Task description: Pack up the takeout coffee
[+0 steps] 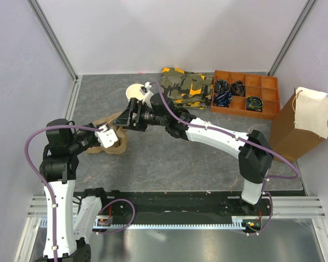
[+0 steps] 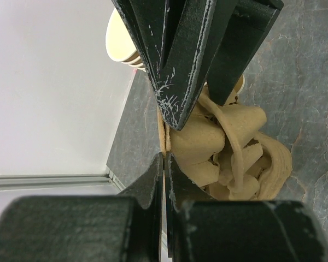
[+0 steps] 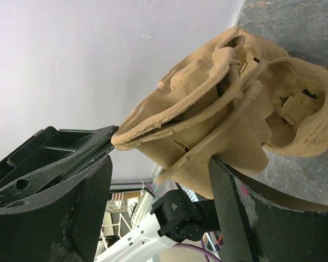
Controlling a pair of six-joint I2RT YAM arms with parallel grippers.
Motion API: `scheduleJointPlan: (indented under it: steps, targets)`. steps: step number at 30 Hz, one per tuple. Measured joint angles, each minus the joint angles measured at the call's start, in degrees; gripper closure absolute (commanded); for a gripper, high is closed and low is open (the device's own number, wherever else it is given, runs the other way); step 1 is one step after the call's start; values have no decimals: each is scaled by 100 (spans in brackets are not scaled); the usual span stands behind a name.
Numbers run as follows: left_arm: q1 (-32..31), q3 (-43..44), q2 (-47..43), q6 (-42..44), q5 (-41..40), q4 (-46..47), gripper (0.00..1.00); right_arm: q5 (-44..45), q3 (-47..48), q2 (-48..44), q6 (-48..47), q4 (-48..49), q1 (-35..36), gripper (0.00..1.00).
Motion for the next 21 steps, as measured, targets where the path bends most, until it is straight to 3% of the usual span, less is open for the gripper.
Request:
scheduleJointPlan:
  steps: [9,12,21]
  targets:
    - [-7,-7,13,-2,-35,9,98,61,-26,28,-212,-317,-55,27]
    - [-7,-55,13,-72,-103,98,98,79,-192,-13,-376,-452,-107,36]
    - [-7,-98,52,-345,-304,321,98,168,-570,-31,-745,-1060,-216,95]
